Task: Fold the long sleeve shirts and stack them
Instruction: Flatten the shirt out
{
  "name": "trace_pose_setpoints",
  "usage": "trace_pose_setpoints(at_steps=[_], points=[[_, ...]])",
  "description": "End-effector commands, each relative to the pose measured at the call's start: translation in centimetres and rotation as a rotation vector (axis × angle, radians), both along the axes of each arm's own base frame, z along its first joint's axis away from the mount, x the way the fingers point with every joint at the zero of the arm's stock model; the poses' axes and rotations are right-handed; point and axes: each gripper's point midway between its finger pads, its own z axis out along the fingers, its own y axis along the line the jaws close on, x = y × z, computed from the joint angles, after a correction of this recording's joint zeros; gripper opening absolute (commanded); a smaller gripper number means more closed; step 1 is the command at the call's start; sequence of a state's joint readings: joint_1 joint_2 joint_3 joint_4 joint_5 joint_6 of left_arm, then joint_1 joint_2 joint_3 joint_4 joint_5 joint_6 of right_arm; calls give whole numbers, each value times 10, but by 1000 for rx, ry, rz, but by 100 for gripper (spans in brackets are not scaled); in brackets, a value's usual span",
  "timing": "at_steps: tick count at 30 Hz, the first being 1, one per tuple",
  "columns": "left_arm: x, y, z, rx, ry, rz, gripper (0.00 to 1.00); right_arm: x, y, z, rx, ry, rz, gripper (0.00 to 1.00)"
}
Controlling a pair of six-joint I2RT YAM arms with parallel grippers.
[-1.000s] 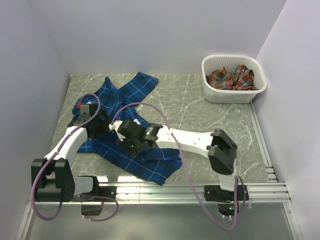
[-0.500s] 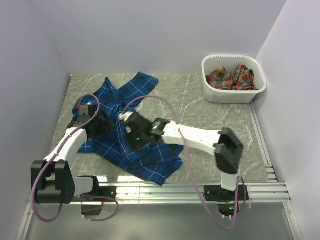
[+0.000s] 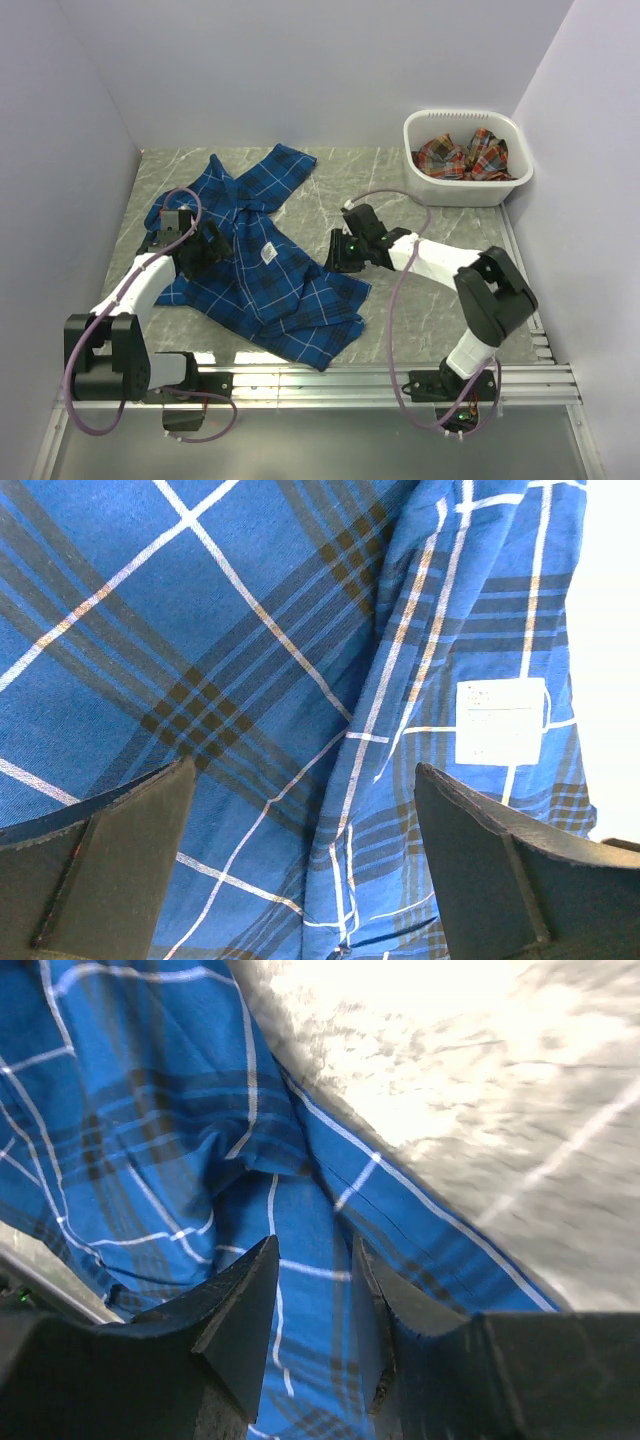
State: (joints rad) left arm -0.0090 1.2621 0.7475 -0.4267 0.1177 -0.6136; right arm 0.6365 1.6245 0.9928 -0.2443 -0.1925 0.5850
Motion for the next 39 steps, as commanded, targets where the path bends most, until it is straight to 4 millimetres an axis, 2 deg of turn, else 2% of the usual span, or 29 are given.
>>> trace_pose_setpoints(at_steps=[1,3,11,22,23,27,30,39], points=[[4,-4,2,-20,-13,-23,97,18,31,14,173,-40,22,44],[4,-5,0,-22,-5,-25,97,21,35,3,174,-25,35,45],[4,-5,-2,-26,6,-27,98,28,45,-14,168,-9,81,46],[5,-5,-3,-23,12,-27,98,30,53,-21,170,-5,138,44],[4,-5,-4,-23,15,-27,97,30,54,-20,171,-6,140,43],[3,-5,-4,-21,16,-26,98,31,55,-14,177,-26,156,19],[3,-5,-5,-21,18,-26,98,32,56,-6,183,-51,173,6],[3,-1,-5,-6,21,-16,98,29,39,17,83,-41,174,4]])
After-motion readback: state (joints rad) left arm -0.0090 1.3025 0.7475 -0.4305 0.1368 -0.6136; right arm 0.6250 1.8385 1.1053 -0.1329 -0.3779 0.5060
